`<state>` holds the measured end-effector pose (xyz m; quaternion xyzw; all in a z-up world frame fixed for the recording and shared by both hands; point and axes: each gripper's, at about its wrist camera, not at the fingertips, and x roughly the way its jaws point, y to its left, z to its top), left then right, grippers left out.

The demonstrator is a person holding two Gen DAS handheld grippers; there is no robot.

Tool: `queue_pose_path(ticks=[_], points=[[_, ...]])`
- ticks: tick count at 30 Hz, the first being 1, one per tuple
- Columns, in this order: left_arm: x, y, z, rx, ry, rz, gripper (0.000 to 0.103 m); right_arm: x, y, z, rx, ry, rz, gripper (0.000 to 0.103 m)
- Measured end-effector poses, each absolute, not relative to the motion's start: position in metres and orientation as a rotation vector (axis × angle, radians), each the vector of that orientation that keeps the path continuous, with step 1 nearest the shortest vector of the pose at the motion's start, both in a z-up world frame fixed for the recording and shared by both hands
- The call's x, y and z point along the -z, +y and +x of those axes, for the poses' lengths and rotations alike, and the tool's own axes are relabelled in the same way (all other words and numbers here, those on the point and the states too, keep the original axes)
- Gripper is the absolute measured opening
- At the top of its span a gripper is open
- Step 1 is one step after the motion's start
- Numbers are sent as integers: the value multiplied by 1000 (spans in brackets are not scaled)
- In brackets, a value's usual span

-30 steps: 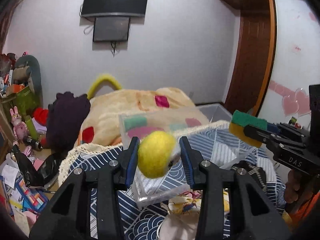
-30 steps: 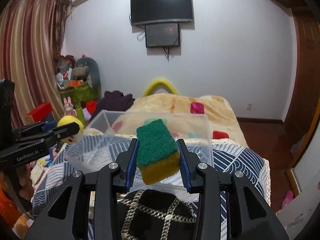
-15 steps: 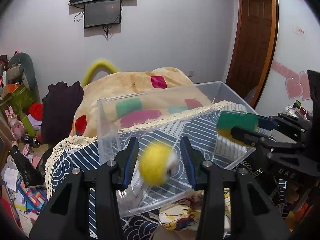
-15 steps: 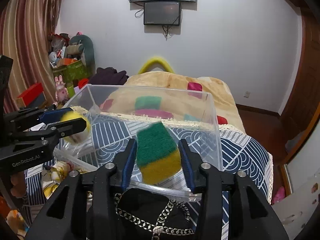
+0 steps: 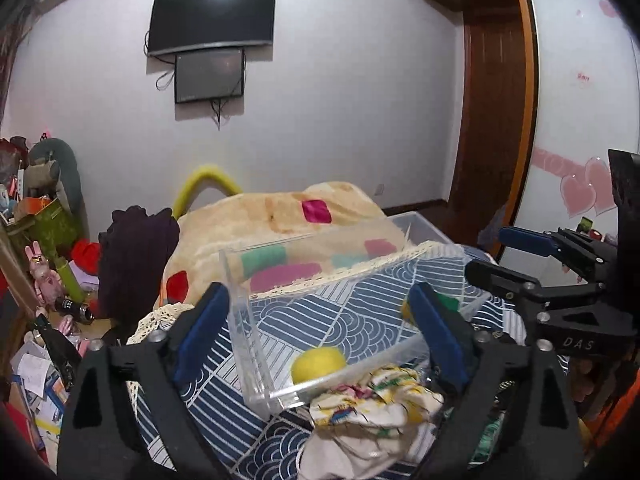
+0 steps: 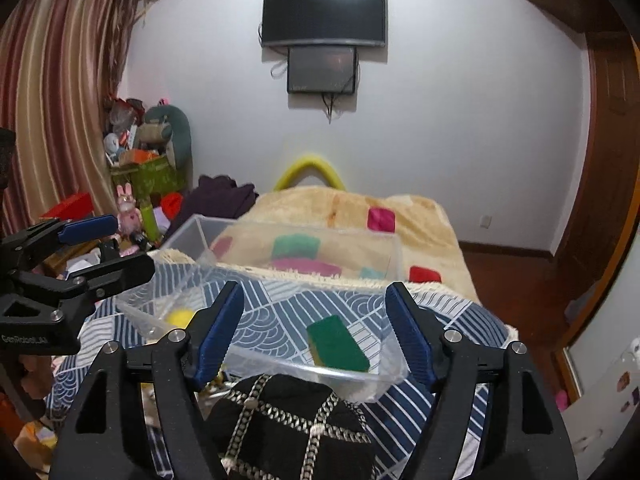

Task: Organize soft objects
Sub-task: 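Grasp the yellow patterned cloth with the left gripper while the right grasps the black chain hat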

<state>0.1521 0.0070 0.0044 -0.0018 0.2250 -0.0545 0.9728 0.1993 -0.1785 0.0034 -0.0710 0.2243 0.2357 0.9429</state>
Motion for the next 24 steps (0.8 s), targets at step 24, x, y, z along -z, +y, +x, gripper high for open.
queue_pose_path(ticks=[24], points=[[64,-22,143,202,580,-38,97,64,-202,173,-523,665,-113,82]])
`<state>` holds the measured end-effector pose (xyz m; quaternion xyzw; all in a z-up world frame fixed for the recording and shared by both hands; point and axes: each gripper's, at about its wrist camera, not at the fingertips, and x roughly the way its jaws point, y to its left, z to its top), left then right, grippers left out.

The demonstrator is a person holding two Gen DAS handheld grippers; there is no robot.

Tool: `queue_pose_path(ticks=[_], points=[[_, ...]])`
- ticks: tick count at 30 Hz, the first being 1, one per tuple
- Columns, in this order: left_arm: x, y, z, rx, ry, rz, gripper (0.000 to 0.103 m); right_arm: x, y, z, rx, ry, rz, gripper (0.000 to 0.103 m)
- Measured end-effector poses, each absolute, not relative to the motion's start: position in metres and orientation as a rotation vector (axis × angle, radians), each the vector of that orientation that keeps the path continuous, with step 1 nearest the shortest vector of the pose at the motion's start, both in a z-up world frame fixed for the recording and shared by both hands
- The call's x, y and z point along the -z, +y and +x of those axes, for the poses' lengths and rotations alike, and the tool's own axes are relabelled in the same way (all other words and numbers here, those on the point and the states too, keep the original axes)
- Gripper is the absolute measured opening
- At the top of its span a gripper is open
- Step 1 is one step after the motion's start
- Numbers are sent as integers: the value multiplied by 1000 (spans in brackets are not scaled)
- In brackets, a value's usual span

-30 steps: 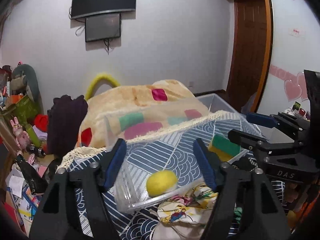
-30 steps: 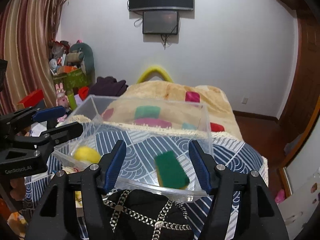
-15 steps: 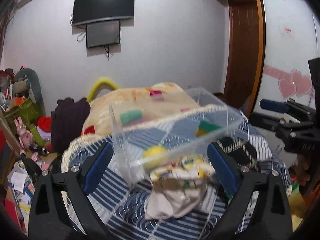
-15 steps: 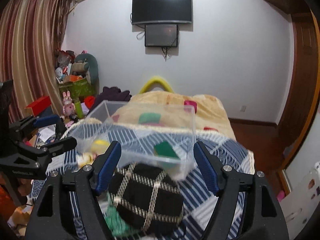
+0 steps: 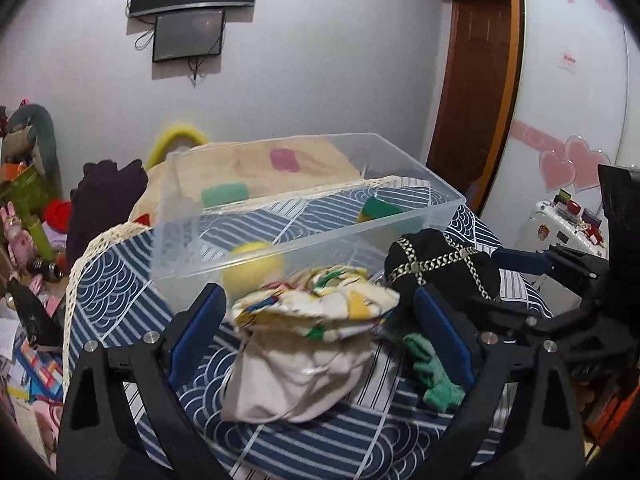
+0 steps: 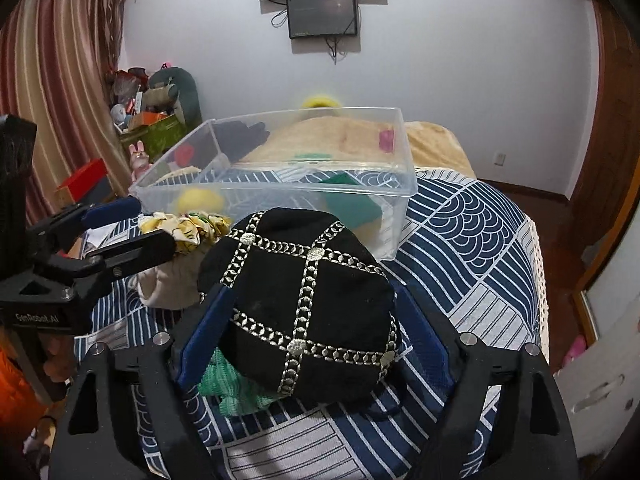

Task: Organize soft objects
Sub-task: 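Grasp the yellow patterned cloth with the left gripper while the right grasps the black chain hat, then carry the cloth and hat over the clear box and release both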

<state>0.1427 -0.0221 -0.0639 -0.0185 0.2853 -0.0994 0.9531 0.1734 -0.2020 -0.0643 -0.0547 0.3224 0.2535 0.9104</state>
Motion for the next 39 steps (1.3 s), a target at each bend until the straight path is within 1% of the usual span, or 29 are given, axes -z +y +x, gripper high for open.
queue_pose_path(ticks=[1,2,3,4,6,7,8,9,10,11,12,13,14,16,18,21,29,35,39], points=[[65,-24,144,208,580,-36,96,65,-201,174,-524,667,-113,82],[68,-26,146,220,580,-37,92,66,-202,174,-530,669,-111,81],[70,-27,147,222,583,-38,85,66,-202,175,-534,671,-108,73],[72,-27,148,219,591,-37,80,67,-201,175,-534,670,-104,59],[76,-26,150,226,605,-49,69,69,-203,174,-521,661,-110,44],[77,-24,150,233,610,-61,66,70,-204,175,-514,663,-113,40],[78,-24,149,236,613,-66,58,71,-205,175,-521,669,-106,37],[78,-23,149,237,615,-69,50,72,-206,176,-531,671,-95,31],[79,-22,148,237,614,-68,46,72,-207,176,-539,668,-91,27],[78,-21,146,237,612,-65,39,72,-206,174,-542,665,-93,26],[78,-21,144,240,608,-64,35,72,-206,174,-545,663,-94,22],[77,-20,143,245,602,-64,32,71,-205,172,-549,652,-96,21],[75,-20,140,249,594,-62,27,69,-205,170,-551,641,-98,19],[72,-19,136,249,580,-60,26,65,-206,167,-554,620,-100,18],[66,-17,130,249,560,-60,21,59,-209,164,-562,600,-91,17],[56,-13,123,250,529,-65,17,50,-213,160,-565,569,-84,17],[24,1,112,243,443,-79,17,21,-216,156,-564,469,-72,17],[8,9,120,209,390,-74,17,4,-203,173,-557,409,-76,17],[6,15,136,174,379,-68,17,-2,-189,186,-553,382,-86,17]])
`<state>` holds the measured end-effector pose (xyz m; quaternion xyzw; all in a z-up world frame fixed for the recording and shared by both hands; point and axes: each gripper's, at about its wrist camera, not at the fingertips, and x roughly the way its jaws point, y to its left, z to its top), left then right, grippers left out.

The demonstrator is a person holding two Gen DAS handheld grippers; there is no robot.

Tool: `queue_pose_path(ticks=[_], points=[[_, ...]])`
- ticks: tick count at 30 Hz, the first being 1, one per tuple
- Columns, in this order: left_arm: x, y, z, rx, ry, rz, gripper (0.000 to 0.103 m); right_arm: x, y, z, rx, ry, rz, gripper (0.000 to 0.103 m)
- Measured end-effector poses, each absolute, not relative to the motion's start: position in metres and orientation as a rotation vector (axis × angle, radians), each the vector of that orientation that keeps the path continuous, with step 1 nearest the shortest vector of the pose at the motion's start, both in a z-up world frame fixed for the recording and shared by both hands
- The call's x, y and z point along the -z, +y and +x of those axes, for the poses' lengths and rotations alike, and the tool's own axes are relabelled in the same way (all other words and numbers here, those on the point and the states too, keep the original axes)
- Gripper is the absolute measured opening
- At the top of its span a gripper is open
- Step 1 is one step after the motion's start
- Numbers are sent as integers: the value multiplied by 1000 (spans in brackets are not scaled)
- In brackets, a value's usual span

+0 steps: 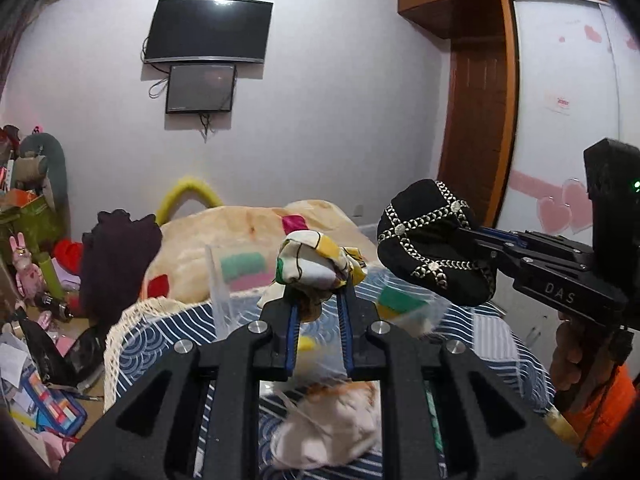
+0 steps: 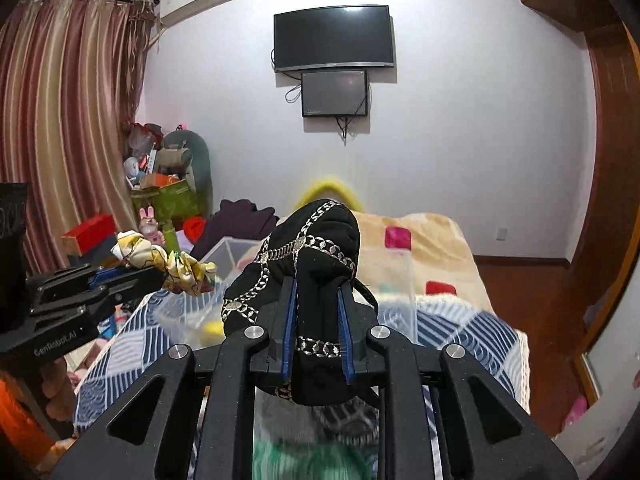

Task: Organize soft objects
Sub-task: 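Carry the cloth and hat over the clear box and release both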

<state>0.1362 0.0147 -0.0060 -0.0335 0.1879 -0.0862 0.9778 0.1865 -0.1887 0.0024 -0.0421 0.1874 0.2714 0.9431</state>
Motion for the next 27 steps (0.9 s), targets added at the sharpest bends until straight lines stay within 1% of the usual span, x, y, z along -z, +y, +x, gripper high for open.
queue_pose_path(ticks=[9,20,22,23,24,25,27], points=[[28,26,182,130,466,-88,17,7,-164,216,-527,413,-121,17],[53,15,213,133,570,-60,17,34,-143,241,-548,553,-189,17],[55,14,213,129,576,-54,17,37,-141,243,-547,570,-202,22],[56,13,213,128,578,-50,17,38,-140,244,-548,578,-208,22],[56,13,213,128,581,-48,19,40,-141,243,-545,585,-215,24],[56,13,213,129,584,-47,21,40,-142,244,-539,586,-218,29],[55,13,211,129,582,-49,37,39,-144,244,-541,587,-219,32]])
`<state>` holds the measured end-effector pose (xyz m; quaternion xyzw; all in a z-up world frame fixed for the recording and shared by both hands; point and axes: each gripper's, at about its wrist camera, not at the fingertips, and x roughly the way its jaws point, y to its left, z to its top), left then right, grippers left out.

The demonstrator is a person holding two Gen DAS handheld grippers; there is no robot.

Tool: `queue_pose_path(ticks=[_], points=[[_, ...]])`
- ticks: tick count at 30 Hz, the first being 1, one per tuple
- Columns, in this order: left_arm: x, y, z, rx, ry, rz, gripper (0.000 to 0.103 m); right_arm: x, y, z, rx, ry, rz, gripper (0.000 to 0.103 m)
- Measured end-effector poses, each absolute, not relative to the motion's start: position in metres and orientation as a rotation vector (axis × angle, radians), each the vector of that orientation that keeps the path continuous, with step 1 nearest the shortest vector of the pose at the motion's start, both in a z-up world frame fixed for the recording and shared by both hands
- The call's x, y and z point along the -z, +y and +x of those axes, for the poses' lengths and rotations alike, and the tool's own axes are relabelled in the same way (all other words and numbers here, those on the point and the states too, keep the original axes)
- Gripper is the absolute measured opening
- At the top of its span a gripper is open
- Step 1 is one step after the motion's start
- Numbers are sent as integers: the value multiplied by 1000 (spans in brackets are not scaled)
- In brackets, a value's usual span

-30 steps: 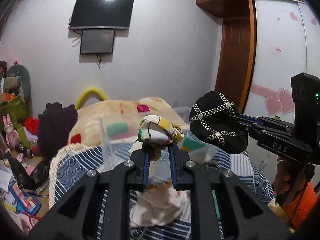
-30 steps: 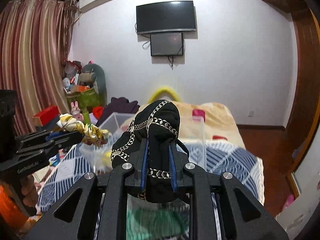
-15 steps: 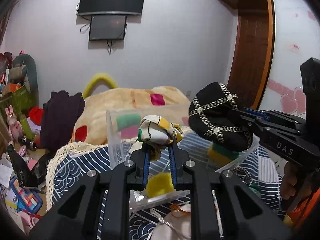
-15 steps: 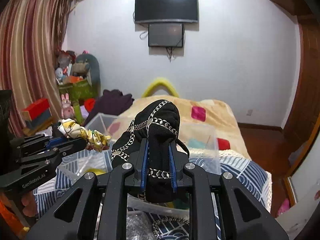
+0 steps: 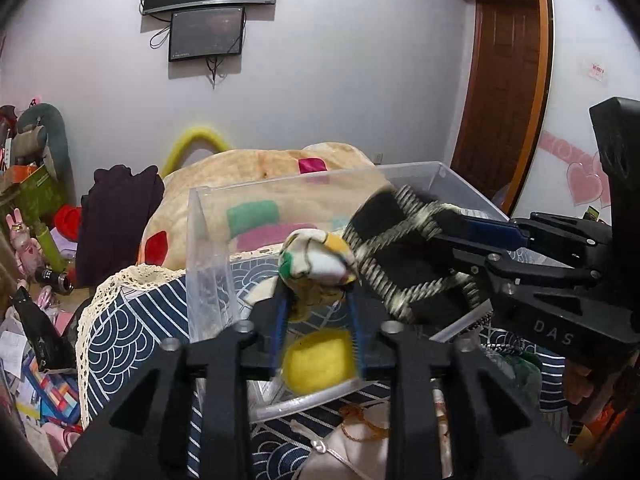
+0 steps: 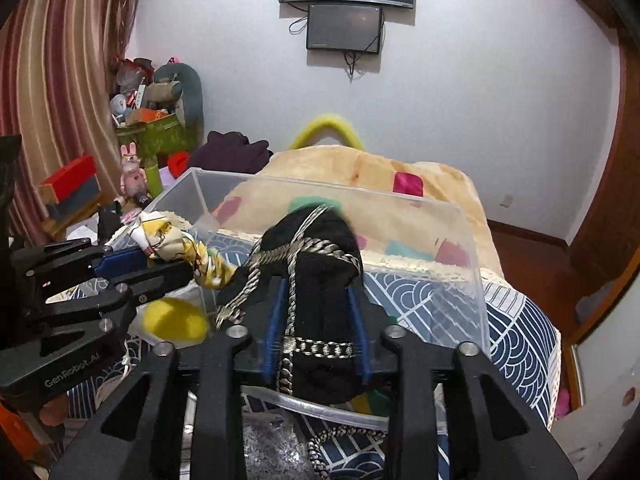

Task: Organize soft objects
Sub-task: 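Carry the cloth and hat over the clear box and release both, then grasp the white drawstring bag with the left gripper while the right grasps the green glove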

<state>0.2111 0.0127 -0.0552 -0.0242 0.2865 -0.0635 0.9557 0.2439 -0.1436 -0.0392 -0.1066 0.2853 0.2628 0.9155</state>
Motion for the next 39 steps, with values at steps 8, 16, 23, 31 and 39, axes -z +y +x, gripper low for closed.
queue_pose_path(ticks=[8,16,23,31,39], points=[[39,15,198,130,544,-56,61,21,-155,231,-544,532,-196,48],[19,17,161,148,458,-64,79,-1,-170,206,-543,441,-169,60],[34,16,134,153,482,-68,91,8,-184,183,-550,454,-173,72],[80,11,118,146,607,-86,91,44,-185,165,-553,550,-174,74],[108,-10,126,166,692,-66,91,87,-196,174,-547,718,-112,73]])
